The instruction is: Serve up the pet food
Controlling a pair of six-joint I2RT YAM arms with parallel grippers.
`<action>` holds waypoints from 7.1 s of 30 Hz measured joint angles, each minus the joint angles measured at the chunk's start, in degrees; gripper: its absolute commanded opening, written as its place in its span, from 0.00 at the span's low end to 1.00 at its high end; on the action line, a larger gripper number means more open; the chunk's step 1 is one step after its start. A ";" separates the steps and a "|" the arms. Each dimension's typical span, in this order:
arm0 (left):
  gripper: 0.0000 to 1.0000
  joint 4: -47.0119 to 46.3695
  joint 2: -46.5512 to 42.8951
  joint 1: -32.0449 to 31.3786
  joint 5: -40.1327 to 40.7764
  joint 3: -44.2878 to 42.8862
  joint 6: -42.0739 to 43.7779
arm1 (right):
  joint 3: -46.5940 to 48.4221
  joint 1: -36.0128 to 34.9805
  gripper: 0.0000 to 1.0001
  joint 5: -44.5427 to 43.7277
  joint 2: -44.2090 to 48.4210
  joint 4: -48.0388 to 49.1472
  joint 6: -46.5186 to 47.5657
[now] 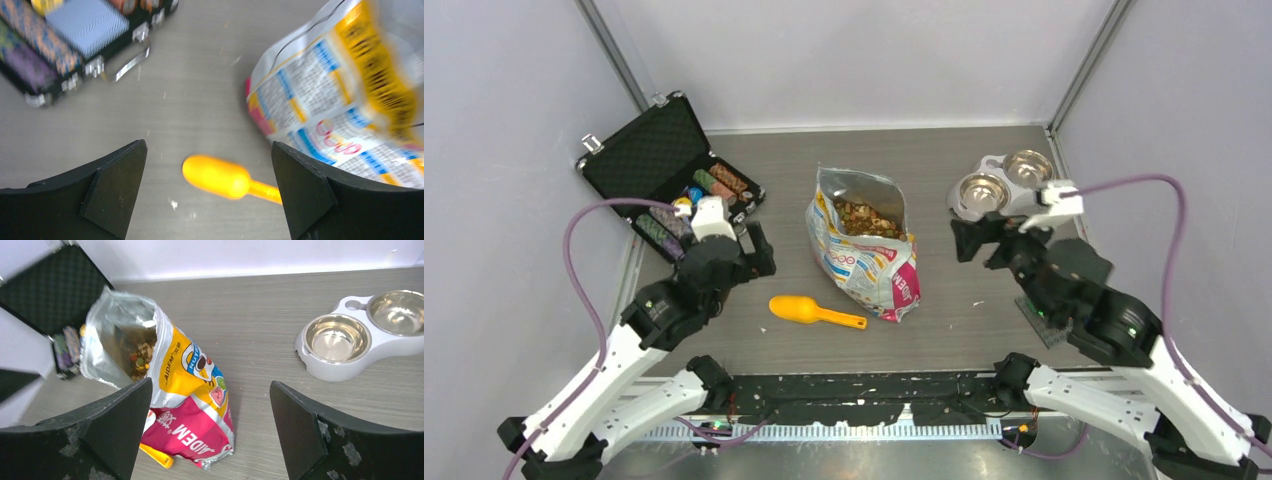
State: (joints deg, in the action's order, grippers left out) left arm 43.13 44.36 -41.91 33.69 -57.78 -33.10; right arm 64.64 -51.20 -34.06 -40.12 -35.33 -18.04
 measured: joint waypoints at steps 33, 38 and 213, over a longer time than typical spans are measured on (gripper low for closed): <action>0.99 19.78 -24.96 -0.07 -5.44 23.78 -27.45 | 13.33 -28.33 0.95 21.11 -38.34 7.74 22.58; 0.99 23.06 -28.46 -0.07 -4.20 23.98 -28.55 | 13.31 -26.97 0.95 26.53 -48.98 8.35 24.85; 0.00 -21.00 -29.55 -3.45 -22.60 17.94 -24.28 | -36.94 -4.83 1.00 46.03 9.94 59.47 -20.09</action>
State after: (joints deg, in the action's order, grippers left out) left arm 22.13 14.81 -45.36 11.09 -39.83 -57.39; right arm 27.70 -56.03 11.97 -30.17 24.14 -38.13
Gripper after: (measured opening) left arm 0.095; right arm 0.990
